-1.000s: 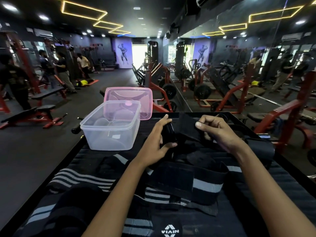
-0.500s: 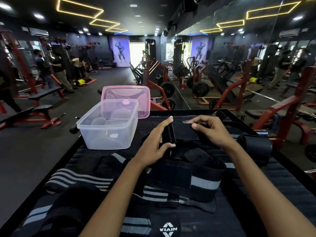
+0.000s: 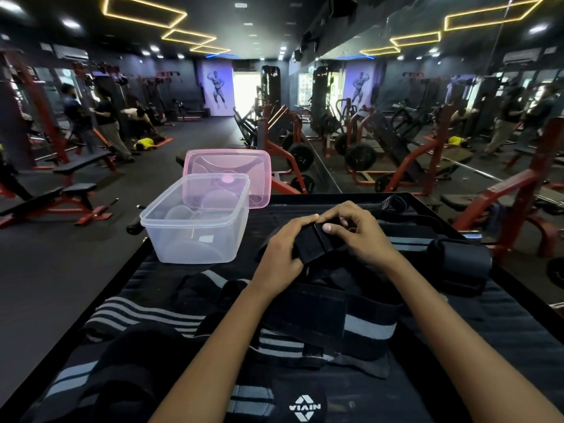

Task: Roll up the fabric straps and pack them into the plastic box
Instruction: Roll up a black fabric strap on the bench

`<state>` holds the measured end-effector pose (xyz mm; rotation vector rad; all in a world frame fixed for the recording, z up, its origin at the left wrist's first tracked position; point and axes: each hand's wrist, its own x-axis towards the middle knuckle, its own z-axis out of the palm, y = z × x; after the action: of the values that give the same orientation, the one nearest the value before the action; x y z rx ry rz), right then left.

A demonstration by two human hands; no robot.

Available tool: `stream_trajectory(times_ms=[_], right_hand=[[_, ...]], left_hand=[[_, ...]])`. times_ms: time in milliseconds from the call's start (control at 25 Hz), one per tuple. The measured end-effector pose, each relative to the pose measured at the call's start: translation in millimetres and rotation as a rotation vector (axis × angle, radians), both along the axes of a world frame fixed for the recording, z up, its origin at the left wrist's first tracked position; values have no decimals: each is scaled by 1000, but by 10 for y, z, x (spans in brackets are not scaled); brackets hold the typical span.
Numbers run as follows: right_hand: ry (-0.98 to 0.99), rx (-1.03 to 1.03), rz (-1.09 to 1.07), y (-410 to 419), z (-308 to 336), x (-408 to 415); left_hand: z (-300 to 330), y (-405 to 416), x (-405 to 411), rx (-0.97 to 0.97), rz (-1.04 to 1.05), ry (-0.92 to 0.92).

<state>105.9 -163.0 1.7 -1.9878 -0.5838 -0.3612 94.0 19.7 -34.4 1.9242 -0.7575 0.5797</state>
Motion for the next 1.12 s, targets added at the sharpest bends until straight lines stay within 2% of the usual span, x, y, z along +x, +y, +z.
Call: stream_trajectory(times_ms=[240,360,480,600,720,840,1000,1120], right_hand=[[17,-91,112,62,107,-245],[-176,-386,125,142,104,-274],[-324,-381,115,159,81,-232],[-165,-220,204,78,115,-207],[71,-47,316,-17,129,-191],[278,71,397,-87,98,-188],[349,75,449,-182,116,-180],[409,130,476,-263,153,-169]], left_hand=[[41,-31,-43,-99,132,7],[68,6,-41,-25,264,-31],[68,63,15,122,367,-54],[117,100,22,35,227,128],[163,74,2,16,256,254],[199,56,-12,94,323,232],[195,50,-24,226,340,183],[156,159,32,254,351,187]])
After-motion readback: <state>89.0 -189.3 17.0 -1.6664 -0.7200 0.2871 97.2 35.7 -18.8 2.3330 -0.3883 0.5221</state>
